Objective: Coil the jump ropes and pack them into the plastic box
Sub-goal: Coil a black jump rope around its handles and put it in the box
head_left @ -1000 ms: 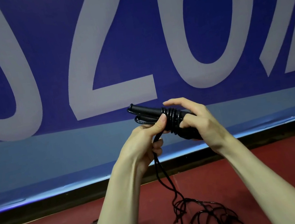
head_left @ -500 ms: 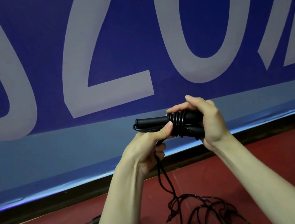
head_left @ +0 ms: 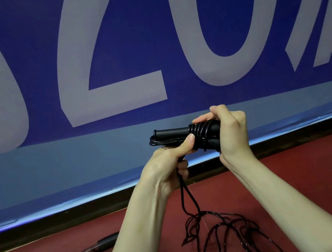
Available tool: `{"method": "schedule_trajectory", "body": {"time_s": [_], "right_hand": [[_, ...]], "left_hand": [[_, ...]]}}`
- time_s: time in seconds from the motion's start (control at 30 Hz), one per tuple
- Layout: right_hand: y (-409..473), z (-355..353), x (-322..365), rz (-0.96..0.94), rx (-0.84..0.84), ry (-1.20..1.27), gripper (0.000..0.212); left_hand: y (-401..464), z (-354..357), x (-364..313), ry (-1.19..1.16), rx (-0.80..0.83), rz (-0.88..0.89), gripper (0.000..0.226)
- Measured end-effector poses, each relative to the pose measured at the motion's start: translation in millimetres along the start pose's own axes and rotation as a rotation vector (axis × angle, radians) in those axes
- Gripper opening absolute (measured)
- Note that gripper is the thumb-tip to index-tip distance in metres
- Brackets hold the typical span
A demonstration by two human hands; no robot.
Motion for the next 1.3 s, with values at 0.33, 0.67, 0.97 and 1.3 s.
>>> {"method": "schedule_trajectory", "body": {"time_s": [0.33, 0.67, 0.97, 1.3], "right_hand": [[13.8, 17.1, -7.4, -0.015, 0.189, -0.274, 0.029], [1.5, 11.8, 22.1, -0.408, 0.076, -0.584, 0.044], [-1.0, -0.9, 9.0, -0.364, 0.056, -0.517, 0.026], [-2.9, -1.4, 2.4, -0.267, -0.053, -0.594, 0.046]], "left_hand": [[-5.4, -13.8, -32.4, -0.024, -0.137, 0.171, 0.027], [-6.0, 5.2, -1.6, -0.209, -0.017, -0.032, 0.019], [-11.1, 12.7, 15.1, -0.15, -0.019, -0.041, 0.019], [-7.8, -4.3, -2.1, -0.065, -0.166, 0.126, 0.025]]}}
Point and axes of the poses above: each hand's wrist, its own y-axis towards the middle knuckle, its own z-axis out of the palm, x = y × z, the point moved 9 cm from there along y, towards the middle knuckle, and after that the axes turned 2 degrees about -z, right-handed, at the moved point
